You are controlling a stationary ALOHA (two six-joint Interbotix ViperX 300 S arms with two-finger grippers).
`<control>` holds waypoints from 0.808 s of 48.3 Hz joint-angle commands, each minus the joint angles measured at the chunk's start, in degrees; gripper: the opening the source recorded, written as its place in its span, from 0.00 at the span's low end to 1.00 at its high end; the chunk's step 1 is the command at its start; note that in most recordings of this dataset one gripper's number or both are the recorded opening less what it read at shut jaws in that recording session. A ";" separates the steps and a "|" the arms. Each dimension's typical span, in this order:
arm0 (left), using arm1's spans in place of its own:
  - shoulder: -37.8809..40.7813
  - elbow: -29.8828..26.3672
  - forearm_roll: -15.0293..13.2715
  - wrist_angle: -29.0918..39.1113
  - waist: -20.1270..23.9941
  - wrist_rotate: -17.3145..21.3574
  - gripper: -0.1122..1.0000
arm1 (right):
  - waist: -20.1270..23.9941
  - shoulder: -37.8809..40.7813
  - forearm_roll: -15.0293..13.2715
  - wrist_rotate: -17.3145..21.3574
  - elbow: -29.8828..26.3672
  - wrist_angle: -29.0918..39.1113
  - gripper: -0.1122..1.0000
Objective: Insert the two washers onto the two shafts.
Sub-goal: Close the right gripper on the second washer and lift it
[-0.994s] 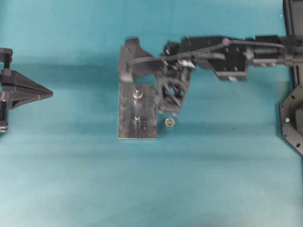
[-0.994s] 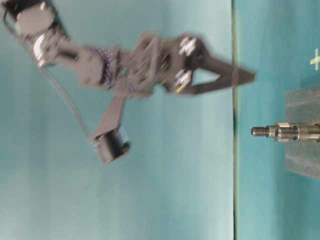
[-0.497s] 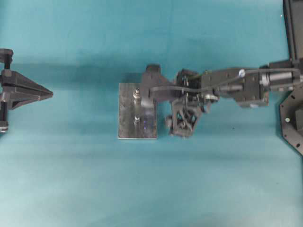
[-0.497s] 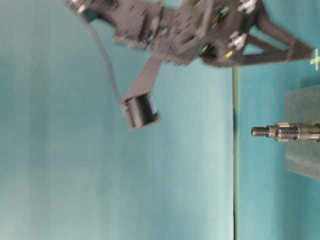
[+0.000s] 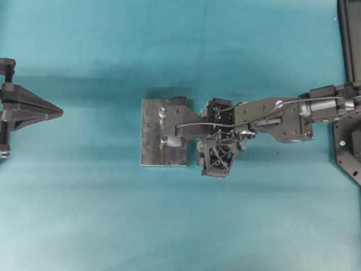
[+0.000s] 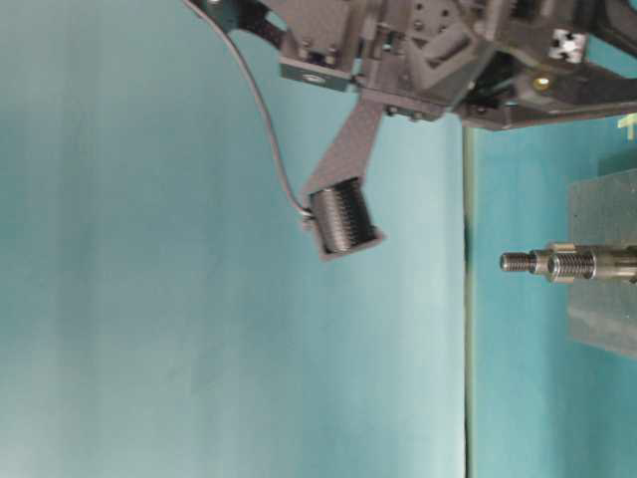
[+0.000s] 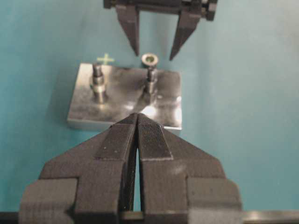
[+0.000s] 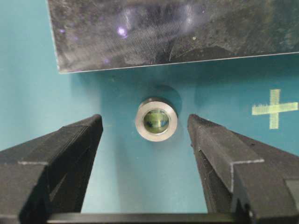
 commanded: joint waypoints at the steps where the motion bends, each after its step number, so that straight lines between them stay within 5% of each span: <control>1: 0.35 -0.70 0.18 -0.18 0.09 -0.09 0.10 | -0.09 -0.53 -0.18 0.62 -0.44 -0.35 0.79; 17: 0.35 -0.62 0.18 -0.18 0.09 -0.09 0.10 | 0.00 0.26 -0.18 0.62 -0.44 -1.41 0.76; 39: 0.35 -0.88 0.18 -0.18 0.09 -0.09 0.10 | 0.00 0.88 -0.18 0.62 -0.26 -0.18 0.41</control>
